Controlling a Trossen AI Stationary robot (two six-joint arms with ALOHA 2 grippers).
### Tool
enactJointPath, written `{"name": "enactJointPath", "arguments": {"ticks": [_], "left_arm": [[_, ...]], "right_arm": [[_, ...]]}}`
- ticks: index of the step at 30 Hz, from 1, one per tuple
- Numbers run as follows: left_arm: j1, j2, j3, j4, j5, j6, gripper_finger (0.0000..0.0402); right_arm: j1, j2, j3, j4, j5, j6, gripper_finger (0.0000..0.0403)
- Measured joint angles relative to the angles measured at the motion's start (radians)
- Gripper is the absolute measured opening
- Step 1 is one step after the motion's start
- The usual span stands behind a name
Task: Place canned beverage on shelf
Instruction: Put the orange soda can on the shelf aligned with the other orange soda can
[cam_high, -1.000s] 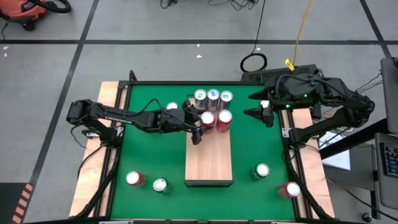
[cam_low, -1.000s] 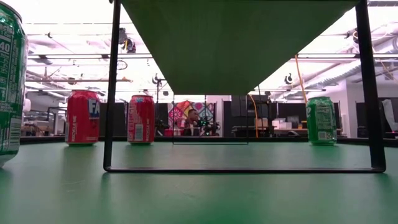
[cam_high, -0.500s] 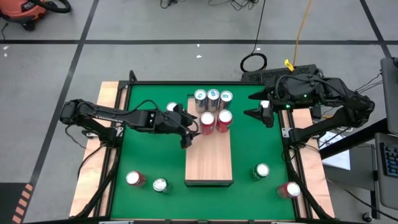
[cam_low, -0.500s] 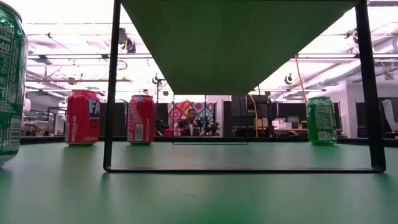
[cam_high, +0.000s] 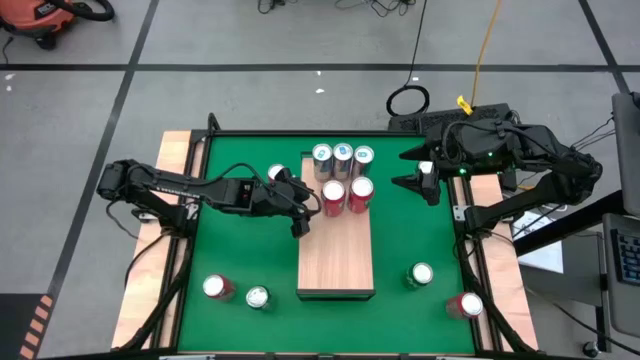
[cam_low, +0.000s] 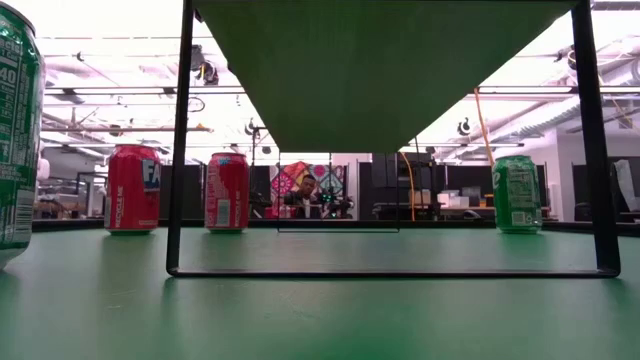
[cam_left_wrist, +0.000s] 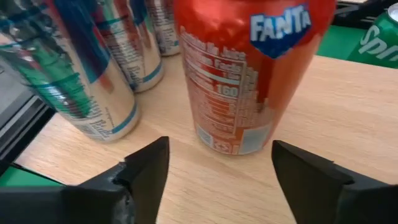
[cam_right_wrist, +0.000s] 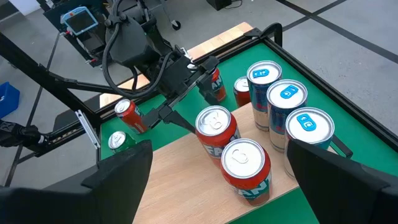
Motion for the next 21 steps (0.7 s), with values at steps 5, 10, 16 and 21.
{"name": "enactJointPath", "arguments": {"ticks": [5, 10, 16, 21], "left_arm": [[0.001, 0.000, 0.000, 0.002, -0.006, 0.008, 0.0221], [0.001, 0.014, 0.000, 0.036, -0.008, 0.009, 0.0181], [0.001, 0.022, 0.000, 0.043, -0.025, 0.009, 0.0155], [0.001, 0.020, 0.000, 0.053, -0.035, 0.008, 0.0146]], "right_arm": [[0.000, 0.000, 0.000, 0.000, 0.000, 0.000, 0.0365], [0.000, 0.000, 0.000, 0.000, 0.000, 0.000, 0.0365], [0.000, 0.000, 0.000, 0.000, 0.001, 0.000, 0.0365], [0.000, 0.000, 0.000, 0.000, 0.001, 0.000, 0.0365]]}}
